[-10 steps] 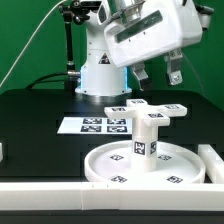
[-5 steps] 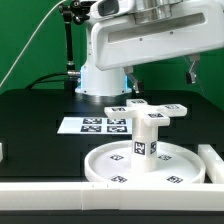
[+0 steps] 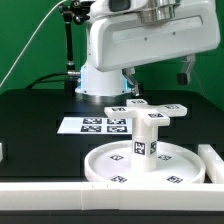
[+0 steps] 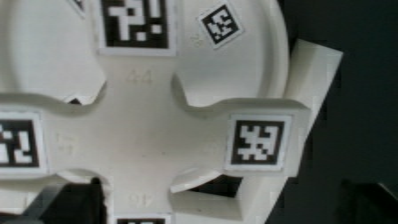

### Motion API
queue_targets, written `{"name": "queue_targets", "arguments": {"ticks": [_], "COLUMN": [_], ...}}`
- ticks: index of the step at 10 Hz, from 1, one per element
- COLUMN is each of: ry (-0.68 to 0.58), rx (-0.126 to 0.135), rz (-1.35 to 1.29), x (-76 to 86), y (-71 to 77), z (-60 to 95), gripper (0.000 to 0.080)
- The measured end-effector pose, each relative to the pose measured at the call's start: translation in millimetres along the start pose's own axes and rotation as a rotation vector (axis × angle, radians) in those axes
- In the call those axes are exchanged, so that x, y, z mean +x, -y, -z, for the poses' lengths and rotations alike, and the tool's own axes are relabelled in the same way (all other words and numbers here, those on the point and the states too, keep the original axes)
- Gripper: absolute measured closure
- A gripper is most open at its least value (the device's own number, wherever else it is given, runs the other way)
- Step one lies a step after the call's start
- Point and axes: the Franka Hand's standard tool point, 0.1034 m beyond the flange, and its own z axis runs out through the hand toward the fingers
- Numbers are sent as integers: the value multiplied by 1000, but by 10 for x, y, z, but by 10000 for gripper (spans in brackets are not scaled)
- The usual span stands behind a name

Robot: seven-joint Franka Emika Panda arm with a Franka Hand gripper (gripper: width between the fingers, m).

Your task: Assemble round table

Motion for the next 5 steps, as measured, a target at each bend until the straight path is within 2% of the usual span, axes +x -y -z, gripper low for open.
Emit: {"name": "queue_targets", "arguments": {"ticks": [2, 3, 5], "ry": [32, 50, 56], "rx": [-36, -19, -23], "rz": [313, 331, 485], "x": [-13, -39, -46], "y": [-98, -127, -151], "z": [-25, -31, -32], "gripper": [150, 150, 150]}}
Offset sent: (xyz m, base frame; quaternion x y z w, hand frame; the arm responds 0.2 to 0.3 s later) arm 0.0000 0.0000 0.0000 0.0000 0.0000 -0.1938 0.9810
